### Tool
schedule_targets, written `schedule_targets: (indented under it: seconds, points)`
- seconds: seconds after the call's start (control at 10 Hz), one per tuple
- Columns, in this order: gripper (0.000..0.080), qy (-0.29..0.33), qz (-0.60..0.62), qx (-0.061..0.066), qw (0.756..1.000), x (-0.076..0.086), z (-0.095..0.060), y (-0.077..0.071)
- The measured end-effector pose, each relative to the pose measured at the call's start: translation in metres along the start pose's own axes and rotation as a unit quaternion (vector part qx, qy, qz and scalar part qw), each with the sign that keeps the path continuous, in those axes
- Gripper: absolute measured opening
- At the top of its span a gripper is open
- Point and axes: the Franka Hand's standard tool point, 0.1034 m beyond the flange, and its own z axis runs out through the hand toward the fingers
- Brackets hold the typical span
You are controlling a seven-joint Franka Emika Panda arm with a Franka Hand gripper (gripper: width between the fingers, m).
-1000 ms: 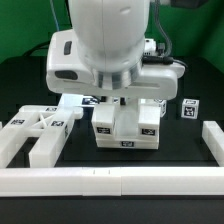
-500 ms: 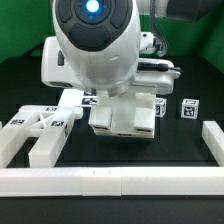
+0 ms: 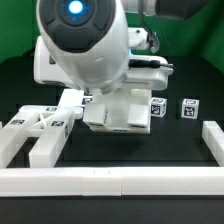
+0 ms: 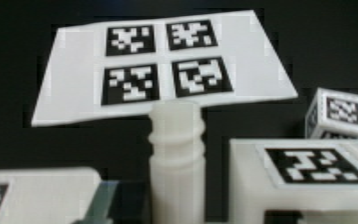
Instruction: Assemble chair
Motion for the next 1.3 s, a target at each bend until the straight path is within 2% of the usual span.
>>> schedule_targets:
  seconds: [0.1, 0.2, 0.5, 0.6, 0.7, 0.8, 0.9, 1.2, 1.3]
  points:
    - [0.0253, -0.031, 0.005, 0.002, 0.999, 0.003, 0.003, 0.003]
    - [0.0253, -0.025, 0.006, 0.0, 1.0, 0.012, 0.003, 0.006]
    - [0.0253, -0.023, 0.008, 0.0, 1.0, 0.014, 0.003, 0.006]
    - [0.0445, -0.023, 0.008, 0.0, 1.0, 0.014, 0.004, 0.007]
    - [0.0445, -0.023, 0.009, 0.001, 1.0, 0.015, 0.004, 0.008]
    - [0.0591, -0.024, 0.011, 0.003, 1.0, 0.018, 0.004, 0.012]
    - [0.0639, -0.023, 0.014, 0.004, 1.0, 0.024, 0.004, 0.016]
    - [0.0649, -0.02, 0.019, 0.007, 1.0, 0.042, 0.003, 0.029]
    - [0.0649, -0.02, 0.02, 0.009, 1.0, 0.043, 0.003, 0.03]
